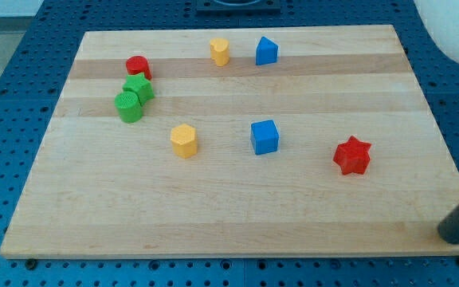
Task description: Move the red star to the bottom center
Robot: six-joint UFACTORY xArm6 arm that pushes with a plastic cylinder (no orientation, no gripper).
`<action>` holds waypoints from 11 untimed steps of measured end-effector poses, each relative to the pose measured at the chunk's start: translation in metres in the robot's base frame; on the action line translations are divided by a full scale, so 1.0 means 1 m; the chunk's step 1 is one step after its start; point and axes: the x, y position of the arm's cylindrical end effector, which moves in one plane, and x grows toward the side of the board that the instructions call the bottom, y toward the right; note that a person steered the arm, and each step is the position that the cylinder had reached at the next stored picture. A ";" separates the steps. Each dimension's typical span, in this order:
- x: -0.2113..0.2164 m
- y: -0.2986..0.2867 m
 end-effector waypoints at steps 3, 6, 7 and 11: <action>-0.108 -0.014; -0.112 -0.094; -0.108 -0.122; -0.077 -0.225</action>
